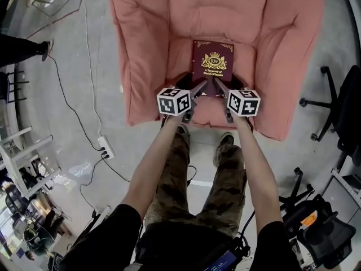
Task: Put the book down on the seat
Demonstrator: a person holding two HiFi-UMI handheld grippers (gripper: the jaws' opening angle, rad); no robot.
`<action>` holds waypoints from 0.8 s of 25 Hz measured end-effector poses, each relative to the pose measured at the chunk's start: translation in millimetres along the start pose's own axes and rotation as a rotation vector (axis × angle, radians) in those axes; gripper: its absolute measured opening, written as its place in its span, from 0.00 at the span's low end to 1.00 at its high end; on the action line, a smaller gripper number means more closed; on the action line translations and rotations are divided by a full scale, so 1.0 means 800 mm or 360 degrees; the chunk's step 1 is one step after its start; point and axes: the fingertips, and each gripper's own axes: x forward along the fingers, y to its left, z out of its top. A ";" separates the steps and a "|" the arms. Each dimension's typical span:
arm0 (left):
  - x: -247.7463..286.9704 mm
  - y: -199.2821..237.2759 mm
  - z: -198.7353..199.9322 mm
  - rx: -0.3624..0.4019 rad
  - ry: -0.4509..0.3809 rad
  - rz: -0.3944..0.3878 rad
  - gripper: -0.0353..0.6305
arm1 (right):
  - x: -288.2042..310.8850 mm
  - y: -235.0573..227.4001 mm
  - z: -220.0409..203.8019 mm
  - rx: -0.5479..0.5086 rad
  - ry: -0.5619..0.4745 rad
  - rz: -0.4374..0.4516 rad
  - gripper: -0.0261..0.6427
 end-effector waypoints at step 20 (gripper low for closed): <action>-0.246 -0.217 0.015 0.0456 0.0056 -0.0017 0.35 | -0.303 0.213 0.022 -0.0504 -0.0186 0.0040 0.28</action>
